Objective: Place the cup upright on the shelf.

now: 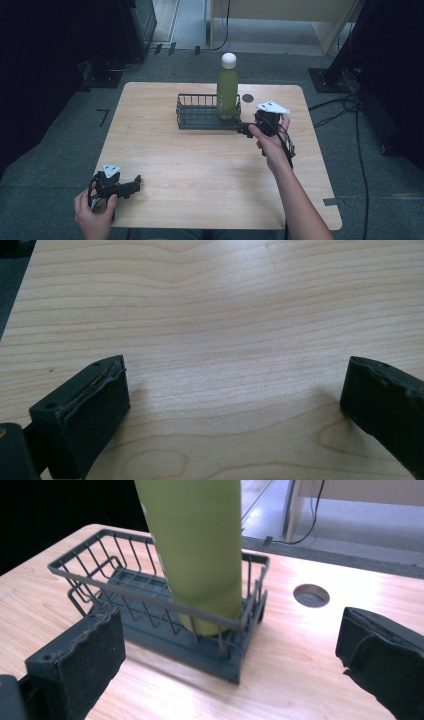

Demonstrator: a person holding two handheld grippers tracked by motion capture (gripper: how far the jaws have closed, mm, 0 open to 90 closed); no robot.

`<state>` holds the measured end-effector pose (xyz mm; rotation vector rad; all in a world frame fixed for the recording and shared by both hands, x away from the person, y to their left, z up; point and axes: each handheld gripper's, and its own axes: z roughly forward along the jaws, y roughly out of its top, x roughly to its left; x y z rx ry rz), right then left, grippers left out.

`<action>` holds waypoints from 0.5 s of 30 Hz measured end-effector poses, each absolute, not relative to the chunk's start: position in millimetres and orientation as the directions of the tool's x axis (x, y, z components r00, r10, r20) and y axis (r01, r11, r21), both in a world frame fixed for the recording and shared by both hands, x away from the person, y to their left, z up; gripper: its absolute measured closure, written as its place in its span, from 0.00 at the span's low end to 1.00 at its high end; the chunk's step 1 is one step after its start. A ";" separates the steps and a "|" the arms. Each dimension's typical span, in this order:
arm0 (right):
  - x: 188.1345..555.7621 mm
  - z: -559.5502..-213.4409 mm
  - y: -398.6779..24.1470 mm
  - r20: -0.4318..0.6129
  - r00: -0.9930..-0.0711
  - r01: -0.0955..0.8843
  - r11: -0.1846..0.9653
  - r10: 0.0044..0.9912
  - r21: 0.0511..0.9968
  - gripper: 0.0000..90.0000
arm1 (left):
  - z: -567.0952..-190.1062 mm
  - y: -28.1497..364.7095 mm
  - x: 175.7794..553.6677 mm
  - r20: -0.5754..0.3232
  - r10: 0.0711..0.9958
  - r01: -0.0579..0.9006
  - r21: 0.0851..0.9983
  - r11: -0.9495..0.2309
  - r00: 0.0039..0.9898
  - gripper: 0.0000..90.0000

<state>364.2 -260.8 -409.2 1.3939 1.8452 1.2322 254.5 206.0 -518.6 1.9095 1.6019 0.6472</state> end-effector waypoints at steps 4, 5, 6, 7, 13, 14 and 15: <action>352.8 -416.2 -269.2 0.107 -0.331 0.464 0.063 0.938 0.884 0.00 | -518.6 206.0 254.5 0.010 0.985 0.715 0.686 -0.130 0.170 0.00; 352.8 -416.2 -269.2 0.107 -0.331 0.464 0.063 0.938 0.884 0.00 | -518.6 206.0 254.5 0.009 0.985 0.716 0.686 -0.130 0.170 0.00; 347.3 -419.8 -273.7 0.103 -0.326 0.466 0.066 0.940 0.882 0.00 | -518.6 206.0 254.5 0.009 0.985 0.715 0.686 -0.130 0.170 0.00; 344.8 -421.8 -276.0 0.103 -0.321 0.468 0.063 0.941 0.882 0.00 | -518.6 206.0 254.5 0.010 0.985 0.715 0.687 -0.130 0.170 0.00; 328.7 -433.9 -290.5 0.108 -0.302 0.478 0.052 0.947 0.877 0.00 | -518.7 206.0 254.5 0.010 0.985 0.715 0.687 -0.130 0.170 0.00; 325.8 -436.1 -293.2 0.110 -0.297 0.479 0.048 0.949 0.876 0.00 | -518.7 206.0 254.5 0.010 0.985 0.714 0.688 -0.130 0.170 0.00; 323.1 -438.3 -296.1 0.109 -0.294 0.481 0.048 0.950 0.876 0.00 | -518.7 206.0 254.5 0.010 0.985 0.715 0.687 -0.130 0.170 0.00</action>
